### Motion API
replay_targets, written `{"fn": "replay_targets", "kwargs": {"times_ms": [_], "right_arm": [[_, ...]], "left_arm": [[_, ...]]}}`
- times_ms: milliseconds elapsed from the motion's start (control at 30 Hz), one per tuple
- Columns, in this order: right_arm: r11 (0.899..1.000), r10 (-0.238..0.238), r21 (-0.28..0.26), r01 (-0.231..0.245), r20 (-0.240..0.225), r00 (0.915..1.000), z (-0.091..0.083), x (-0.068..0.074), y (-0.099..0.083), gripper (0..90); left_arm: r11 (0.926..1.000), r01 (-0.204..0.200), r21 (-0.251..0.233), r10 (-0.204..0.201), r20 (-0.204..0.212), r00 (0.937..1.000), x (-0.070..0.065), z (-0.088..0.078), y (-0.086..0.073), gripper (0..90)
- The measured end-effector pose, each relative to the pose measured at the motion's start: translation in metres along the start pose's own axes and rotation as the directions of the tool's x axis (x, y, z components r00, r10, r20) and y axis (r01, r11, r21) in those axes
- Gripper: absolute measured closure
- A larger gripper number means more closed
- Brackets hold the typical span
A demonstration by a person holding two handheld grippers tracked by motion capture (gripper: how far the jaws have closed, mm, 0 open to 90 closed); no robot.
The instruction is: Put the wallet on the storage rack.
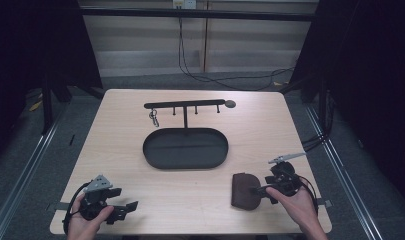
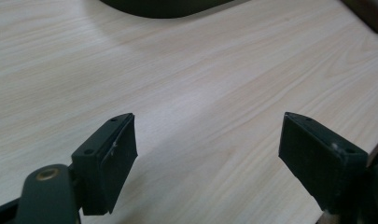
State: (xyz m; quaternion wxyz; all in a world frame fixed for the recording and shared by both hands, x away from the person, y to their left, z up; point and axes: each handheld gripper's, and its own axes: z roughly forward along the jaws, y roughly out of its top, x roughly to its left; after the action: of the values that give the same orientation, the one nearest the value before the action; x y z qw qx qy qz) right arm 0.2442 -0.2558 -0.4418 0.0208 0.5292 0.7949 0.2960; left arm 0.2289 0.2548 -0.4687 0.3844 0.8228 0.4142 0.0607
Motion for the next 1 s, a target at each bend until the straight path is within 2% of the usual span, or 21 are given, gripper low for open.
{"fn": "replay_targets", "kwargs": {"times_ms": [33,67,167,233,300,333,467,600,700,833,967,1000], "right_arm": [[1.000,0.000,0.000,0.000,0.000,1.0000,0.000,0.000,0.000,16.4],[1.000,0.002,0.013,-0.002,0.002,1.0000,0.002,-0.001,0.002,16.5],[0.996,0.002,0.091,0.000,-0.023,0.9997,0.006,-0.002,0.009,20.1],[0.992,-0.011,0.126,0.011,-0.006,0.9999,0.009,-0.001,0.013,18.1],[0.986,-0.025,0.163,0.027,-0.010,0.9996,0.012,-0.002,0.018,18.0],[0.983,-0.019,0.181,0.021,-0.009,0.9998,0.014,-0.002,0.021,17.5],[0.975,-0.038,0.220,0.035,0.007,0.9993,0.019,-0.001,0.031,16.8],[0.955,-0.039,0.294,0.040,-0.007,0.9992,0.028,0.002,0.041,16.6],[0.944,-0.054,0.327,0.049,0.007,0.9985,0.035,0.003,0.047,16.5],[0.926,-0.050,0.376,0.034,0.033,0.9982,0.043,0.004,0.051,15.2],[0.915,-0.063,0.402,0.041,0.043,0.9971,0.050,0.005,0.052,15.4],[0.907,-0.070,0.420,0.041,0.053,0.9962,0.054,0.007,0.052,13.2]], "left_arm": [[0.9999,-0.010,0.002,0.010,-0.002,0.9999,-0.001,0.001,0.000,19.1],[0.9999,-0.013,0.003,0.013,0.013,0.9998,-0.001,0.003,0.001,19.1],[0.9998,-0.016,0.008,0.016,0.028,0.9995,0.000,0.007,0.004,19.1],[0.9999,-0.012,0.008,0.012,0.030,0.9995,0.000,0.009,0.005,19.1],[0.9996,-0.022,0.020,0.022,0.018,0.9996,0.000,0.011,0.006,19.1],[0.9995,-0.020,0.024,0.020,0.026,0.9995,0.000,0.012,0.005,19.1],[0.9996,-0.018,0.021,0.018,0.033,0.9993,0.000,0.011,0.004,19.1],[0.9995,-0.018,0.028,0.017,0.036,0.9992,0.000,0.012,0.004,19.1],[0.9995,-0.022,0.023,0.021,0.040,0.9990,0.001,0.011,0.004,19.1],[0.9996,-0.014,0.024,0.013,0.043,0.9990,0.003,0.010,0.004,19.1],[0.9995,-0.015,0.027,0.014,0.049,0.9987,0.003,0.010,0.004,19.1],[0.9994,-0.016,0.031,0.015,0.052,0.9986,0.003,0.010,0.004,19.1]]}}
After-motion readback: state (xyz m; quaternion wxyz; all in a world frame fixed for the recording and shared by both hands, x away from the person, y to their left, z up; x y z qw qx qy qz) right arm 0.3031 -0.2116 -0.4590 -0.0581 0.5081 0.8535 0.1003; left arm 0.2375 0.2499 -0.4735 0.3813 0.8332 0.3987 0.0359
